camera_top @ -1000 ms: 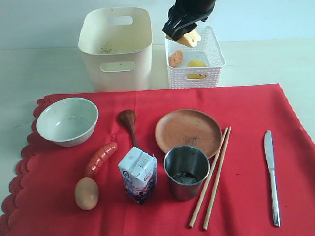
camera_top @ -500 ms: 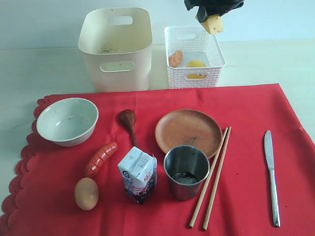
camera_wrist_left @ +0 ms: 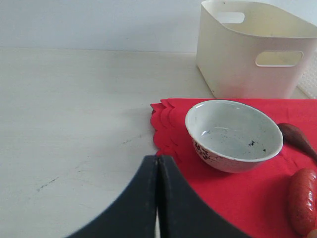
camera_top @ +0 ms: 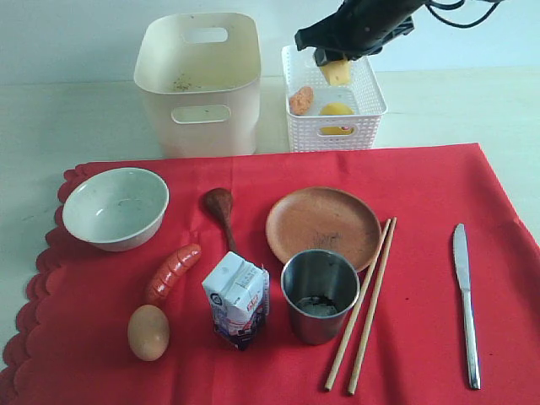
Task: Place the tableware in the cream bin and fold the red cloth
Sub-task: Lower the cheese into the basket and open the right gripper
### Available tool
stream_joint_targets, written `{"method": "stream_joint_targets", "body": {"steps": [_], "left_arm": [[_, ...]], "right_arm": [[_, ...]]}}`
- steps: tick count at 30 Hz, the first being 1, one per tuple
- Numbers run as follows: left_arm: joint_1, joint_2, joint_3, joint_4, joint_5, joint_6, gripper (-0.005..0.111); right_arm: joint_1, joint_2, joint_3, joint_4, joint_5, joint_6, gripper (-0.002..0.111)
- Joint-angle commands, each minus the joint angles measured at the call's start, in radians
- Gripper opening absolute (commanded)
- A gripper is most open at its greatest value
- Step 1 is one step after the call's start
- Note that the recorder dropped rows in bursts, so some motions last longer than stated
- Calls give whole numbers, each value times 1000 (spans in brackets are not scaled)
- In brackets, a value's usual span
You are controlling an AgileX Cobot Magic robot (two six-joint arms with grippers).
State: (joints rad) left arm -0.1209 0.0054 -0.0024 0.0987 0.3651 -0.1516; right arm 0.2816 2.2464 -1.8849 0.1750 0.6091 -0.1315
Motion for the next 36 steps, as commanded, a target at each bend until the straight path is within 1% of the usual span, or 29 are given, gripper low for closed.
{"method": "stream_joint_targets", "body": {"steps": [1,6,10,14,25,27,29,30,31,32,33,34,36], "left_arm": [[2,-5,2,-6,-9,-5,0],[2,-5,2,-6,-9,-5,0],[2,-5,2,-6,-9,-5,0],[2,-5,2,-6,-9,-5,0],[2,-5,2,-6,-9,-5,0],[2,-5,2,-6,-9,-5,0],[2,-5,2,-6,-9,-5,0],[2,-5,2,-6,-9,-5,0],[2,-5,2,-6,-9,-5,0],[2,-5,2,-6,-9,-5,0],[2,-5,2,-6,-9,-5,0],[2,-5,2,-6,-9,-5,0],[2,-5,2,-6,-9,-5,0]], "right_arm": [[-4,41,-7,2,-129,2,1],[-4,79,-7,2,-222,2,1],[-4,109,-7,-42,-270,0,1],[-4,132,-7,-81,-287,-6,1],[-4,175,-7,-86,-290,-50,3],[-4,179,-7,-86,-290,-50,9],[-4,179,-7,-86,-290,-50,18],[-4,177,-7,-86,-292,-50,28],[-4,175,-7,-89,-292,-50,34],[-4,169,-7,-112,-294,-52,44],[-4,164,-7,-126,-294,-52,48],[-4,153,-7,-133,-294,-52,55],[-4,133,-7,-133,-294,-52,64]]}}
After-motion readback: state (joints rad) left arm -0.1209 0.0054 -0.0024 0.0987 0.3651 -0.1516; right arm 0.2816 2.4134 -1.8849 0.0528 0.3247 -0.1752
